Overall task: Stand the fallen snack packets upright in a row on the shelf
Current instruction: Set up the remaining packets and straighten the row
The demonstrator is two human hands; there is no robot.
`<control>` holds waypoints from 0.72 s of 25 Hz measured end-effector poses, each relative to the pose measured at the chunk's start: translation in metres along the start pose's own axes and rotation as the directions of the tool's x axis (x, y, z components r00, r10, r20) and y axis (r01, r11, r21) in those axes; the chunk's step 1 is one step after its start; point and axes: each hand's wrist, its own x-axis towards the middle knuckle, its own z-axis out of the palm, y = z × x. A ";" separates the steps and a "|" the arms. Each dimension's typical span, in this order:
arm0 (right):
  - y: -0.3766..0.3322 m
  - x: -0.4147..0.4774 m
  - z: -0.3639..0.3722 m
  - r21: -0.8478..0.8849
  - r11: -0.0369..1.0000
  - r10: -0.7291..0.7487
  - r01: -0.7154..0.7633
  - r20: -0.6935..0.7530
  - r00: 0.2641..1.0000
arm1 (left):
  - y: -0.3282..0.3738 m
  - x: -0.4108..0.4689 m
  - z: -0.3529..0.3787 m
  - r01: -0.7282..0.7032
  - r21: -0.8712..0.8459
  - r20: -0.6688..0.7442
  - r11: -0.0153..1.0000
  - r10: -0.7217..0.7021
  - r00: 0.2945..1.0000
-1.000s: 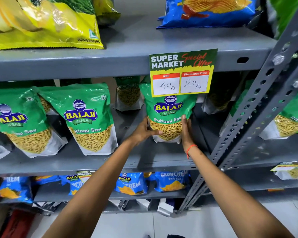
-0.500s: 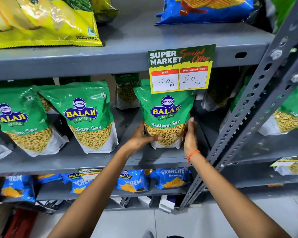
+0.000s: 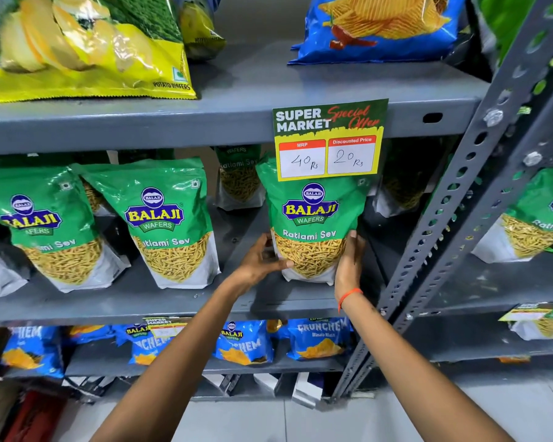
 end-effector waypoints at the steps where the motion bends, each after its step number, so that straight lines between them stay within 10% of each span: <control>1: 0.002 0.000 0.000 -0.019 0.997 0.074 -0.073 0.045 0.996 | -0.001 0.000 0.003 -0.003 0.002 0.024 1.000 0.003 1.000; 13: -0.004 0.006 0.003 0.001 0.993 0.119 -0.119 0.058 0.991 | -0.005 -0.008 0.009 -0.004 0.023 0.004 1.000 0.004 1.000; 16: -0.017 0.001 0.006 -0.153 0.981 -0.140 0.121 -0.117 0.983 | 0.004 -0.021 0.019 -0.045 0.164 -0.188 0.986 0.075 0.979; 18: -0.032 -0.010 0.011 -0.290 0.860 -0.476 0.421 -0.156 0.865 | 0.014 -0.035 0.026 -0.182 0.320 -0.432 0.930 0.314 0.845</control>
